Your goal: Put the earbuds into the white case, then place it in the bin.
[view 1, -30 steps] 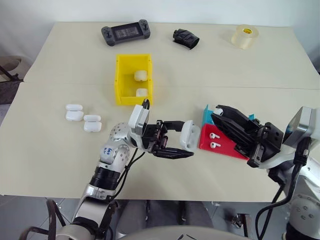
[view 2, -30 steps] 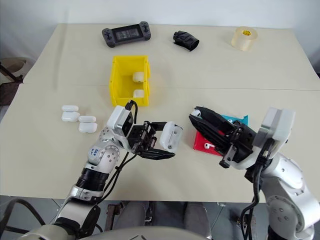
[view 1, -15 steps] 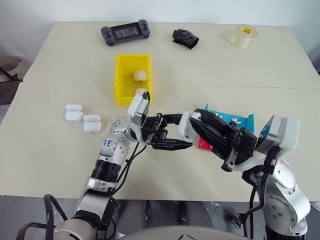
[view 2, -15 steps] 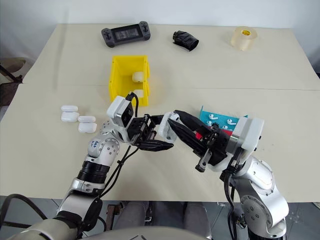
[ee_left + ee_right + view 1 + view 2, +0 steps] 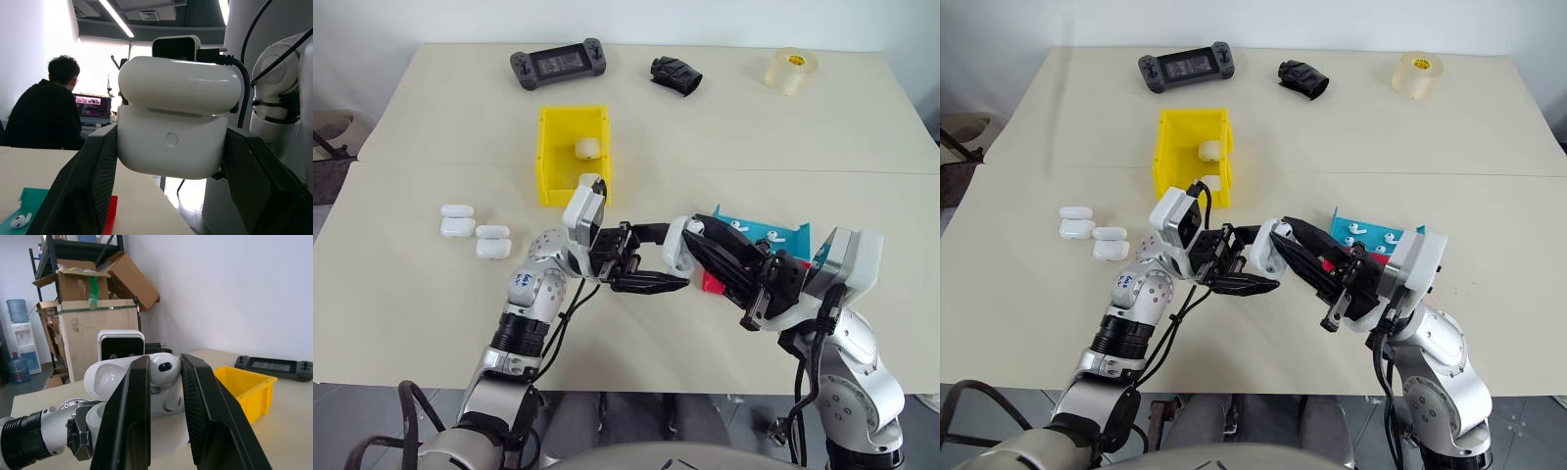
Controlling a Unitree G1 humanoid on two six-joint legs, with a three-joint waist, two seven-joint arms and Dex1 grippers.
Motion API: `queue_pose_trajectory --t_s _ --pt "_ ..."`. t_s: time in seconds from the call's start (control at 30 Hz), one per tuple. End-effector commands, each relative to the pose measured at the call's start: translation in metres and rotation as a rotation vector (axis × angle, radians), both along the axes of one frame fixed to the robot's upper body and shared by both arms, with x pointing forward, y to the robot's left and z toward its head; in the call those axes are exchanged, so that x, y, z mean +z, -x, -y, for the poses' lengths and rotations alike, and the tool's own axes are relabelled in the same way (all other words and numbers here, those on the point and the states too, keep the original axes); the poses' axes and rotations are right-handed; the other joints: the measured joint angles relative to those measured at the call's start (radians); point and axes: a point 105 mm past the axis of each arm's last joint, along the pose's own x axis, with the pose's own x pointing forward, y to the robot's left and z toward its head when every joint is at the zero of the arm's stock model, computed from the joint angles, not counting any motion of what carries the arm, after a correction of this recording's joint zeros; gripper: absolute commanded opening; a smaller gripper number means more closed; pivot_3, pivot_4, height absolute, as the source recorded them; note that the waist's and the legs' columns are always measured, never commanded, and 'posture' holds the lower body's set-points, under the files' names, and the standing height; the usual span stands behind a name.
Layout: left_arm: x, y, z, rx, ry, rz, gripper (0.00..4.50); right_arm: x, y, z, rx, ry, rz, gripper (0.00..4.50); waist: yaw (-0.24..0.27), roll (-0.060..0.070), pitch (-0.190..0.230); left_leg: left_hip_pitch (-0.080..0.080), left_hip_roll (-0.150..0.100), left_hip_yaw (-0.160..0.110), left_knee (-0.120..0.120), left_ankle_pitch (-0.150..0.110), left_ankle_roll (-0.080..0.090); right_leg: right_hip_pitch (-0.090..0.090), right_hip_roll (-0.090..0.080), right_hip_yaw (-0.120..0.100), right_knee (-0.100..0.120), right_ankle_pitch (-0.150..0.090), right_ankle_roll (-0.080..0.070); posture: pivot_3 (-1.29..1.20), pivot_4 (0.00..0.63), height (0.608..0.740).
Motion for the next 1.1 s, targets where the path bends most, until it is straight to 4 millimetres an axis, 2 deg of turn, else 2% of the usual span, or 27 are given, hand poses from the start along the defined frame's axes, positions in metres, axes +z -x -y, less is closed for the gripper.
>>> queue_pose_trajectory --t_s 0.03,0.5,0.73,0.87,1.1 --pt "0.013 0.005 -0.003 -0.019 0.057 0.049 2.84 -0.004 -0.002 0.002 -0.015 0.000 -0.018 0.53 0.000 0.000 0.000 0.000 0.000 0.000 0.000 0.000 0.000 0.000 0.000 0.000 0.000 0.000 0.000 0.00 0.150 0.740" --pt "0.017 0.002 0.005 0.030 0.059 0.087 2.84 -0.020 -0.004 0.026 -0.041 0.164 -0.038 0.53 0.001 0.000 0.000 0.000 0.000 0.000 0.000 0.000 0.000 0.000 0.000 0.000 -0.001 0.000 0.000 0.00 0.150 0.740" --pt "0.013 0.005 0.009 0.029 0.029 0.113 2.84 -0.009 -0.010 0.026 -0.032 0.161 -0.016 0.53 0.001 0.000 0.000 0.000 0.001 0.000 0.000 0.000 0.000 0.000 0.000 0.000 -0.001 0.000 0.000 0.00 0.150 0.740" --pt "0.010 0.006 0.010 0.030 0.018 0.116 2.84 -0.007 -0.008 0.024 0.008 0.125 -0.070 0.53 0.002 0.000 0.000 0.000 0.002 0.000 0.000 0.000 0.000 0.001 0.000 0.000 -0.001 0.000 0.000 0.00 0.150 0.740" --pt "0.009 0.004 0.010 0.037 0.012 0.114 2.84 -0.006 -0.006 0.034 -0.035 0.156 -0.056 2.85 0.002 0.000 0.000 0.000 0.001 0.000 0.000 0.000 0.000 0.001 -0.001 0.000 -0.001 0.000 0.000 0.00 0.150 0.740"
